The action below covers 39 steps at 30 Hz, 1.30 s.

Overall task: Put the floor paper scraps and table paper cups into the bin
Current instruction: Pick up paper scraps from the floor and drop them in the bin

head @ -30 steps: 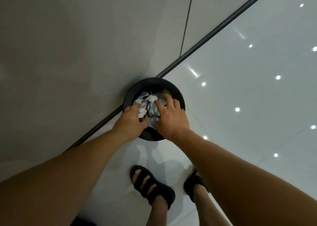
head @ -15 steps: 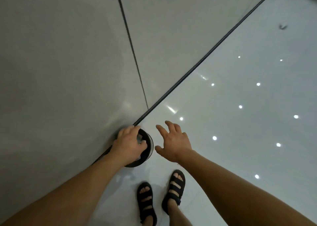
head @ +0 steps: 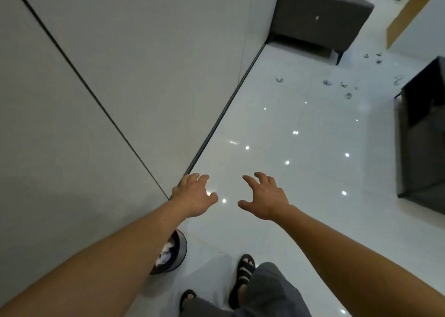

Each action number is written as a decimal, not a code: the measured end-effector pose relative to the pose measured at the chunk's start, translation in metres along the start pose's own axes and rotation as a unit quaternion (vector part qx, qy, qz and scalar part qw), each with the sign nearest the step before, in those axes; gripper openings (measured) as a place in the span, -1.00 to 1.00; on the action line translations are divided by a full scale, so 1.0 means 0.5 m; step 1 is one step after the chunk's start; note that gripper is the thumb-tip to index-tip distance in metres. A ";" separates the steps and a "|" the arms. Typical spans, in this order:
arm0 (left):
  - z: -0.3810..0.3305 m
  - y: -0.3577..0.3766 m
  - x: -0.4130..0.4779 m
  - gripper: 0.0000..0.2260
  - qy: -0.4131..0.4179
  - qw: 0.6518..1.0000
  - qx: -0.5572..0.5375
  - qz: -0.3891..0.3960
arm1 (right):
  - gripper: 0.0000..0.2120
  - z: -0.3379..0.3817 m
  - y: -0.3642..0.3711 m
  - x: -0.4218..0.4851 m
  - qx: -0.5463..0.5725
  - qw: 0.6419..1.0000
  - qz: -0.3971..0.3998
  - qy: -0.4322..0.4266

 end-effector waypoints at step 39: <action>-1.283 -0.388 0.791 -0.40 0.220 0.973 0.067 0.022 | -0.24 -1.074 -0.654 0.433 0.099 0.966 -0.079 0.226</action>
Point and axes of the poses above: each hand's wrist, its own x-axis towards the middle knuckle, its own y-axis out of the palm, z = x × y, the point moved 8 cm from there along x, towards the middle knuckle, and after that the axes turned 10 degrees about -y, right-handed, at the moved point
